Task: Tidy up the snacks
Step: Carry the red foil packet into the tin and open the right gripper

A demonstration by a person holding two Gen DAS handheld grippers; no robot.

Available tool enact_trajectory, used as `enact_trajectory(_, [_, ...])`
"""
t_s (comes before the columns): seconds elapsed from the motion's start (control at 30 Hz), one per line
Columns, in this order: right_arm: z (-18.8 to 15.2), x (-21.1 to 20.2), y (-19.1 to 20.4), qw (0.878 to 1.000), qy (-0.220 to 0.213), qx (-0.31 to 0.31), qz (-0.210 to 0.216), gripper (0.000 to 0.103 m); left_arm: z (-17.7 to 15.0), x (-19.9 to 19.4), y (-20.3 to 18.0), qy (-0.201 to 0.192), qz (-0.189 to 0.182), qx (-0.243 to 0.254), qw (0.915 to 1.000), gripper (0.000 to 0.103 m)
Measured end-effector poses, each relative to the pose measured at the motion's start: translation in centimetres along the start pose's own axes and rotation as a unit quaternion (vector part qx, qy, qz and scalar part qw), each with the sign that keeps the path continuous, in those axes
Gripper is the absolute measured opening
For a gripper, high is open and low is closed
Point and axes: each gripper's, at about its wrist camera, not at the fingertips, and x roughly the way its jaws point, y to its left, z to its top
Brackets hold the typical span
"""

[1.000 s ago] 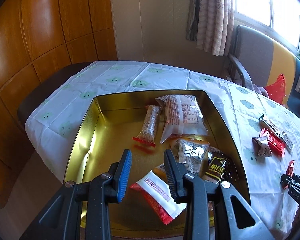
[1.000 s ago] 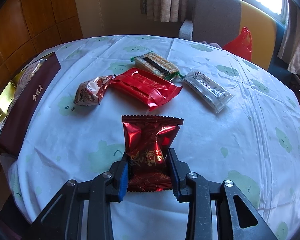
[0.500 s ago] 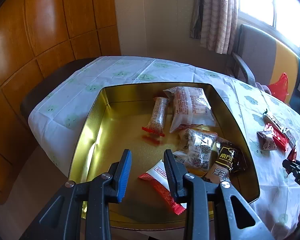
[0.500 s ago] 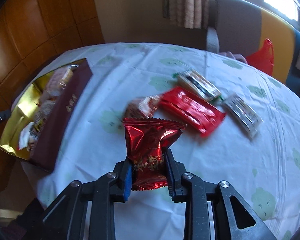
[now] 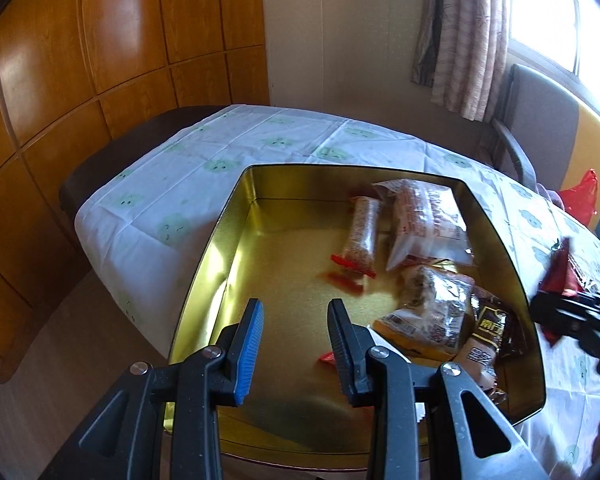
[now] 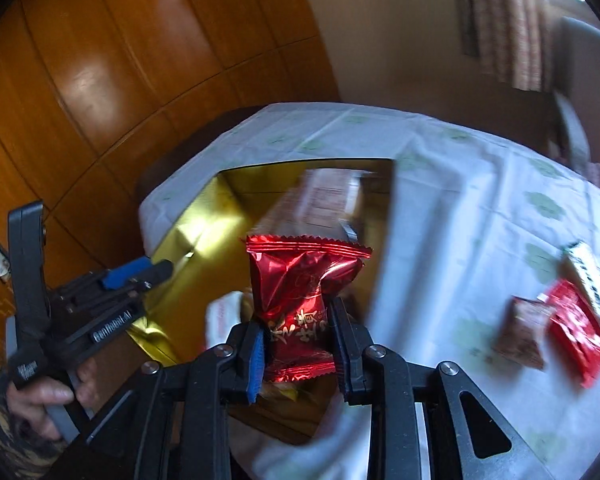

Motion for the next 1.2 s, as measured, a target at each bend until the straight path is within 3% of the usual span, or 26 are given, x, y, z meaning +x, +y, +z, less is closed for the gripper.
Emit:
enact_trajectory(0.17, [1.0,4.9,2.3,0.998,0.039,0.008,0.045,0.031,-0.2,0.7,0.3,0.008,0.0,-0.003,1.0,0.034])
enact_trajectory(0.27, [0.6,7.2,2.5,0.997,0.064,0.025,0.044,0.042,-0.4,1.1,0.3,0.014,0.0,-0.002,0.9999,0.034])
enact_trajectory(0.37, [0.0,7.7,2.2,0.997,0.067,0.03,0.038,0.046,-0.6,1.2,0.2,0.017,0.0,-0.001,0.9999,0.034])
enact_trajectory(0.47, [-0.3,6.9,2.0,0.997,0.058,0.035,0.045,0.052,-0.7,1.2,0.1,0.017,0.001,0.0,0.9999,0.034])
enact_trajectory(0.57, [-0.5,5.3,2.1,0.998,0.035,0.032,0.041,0.065,-0.7,0.9,-0.2,0.012,-0.001,0.004,0.9999,0.034])
enact_trajectory(1.2, [-1.9,-1.4,2.3,0.997,-0.047,0.0,-0.066,0.075,-0.6,-1.3,-2.3,-0.018,-0.014,0.038,0.999,0.034])
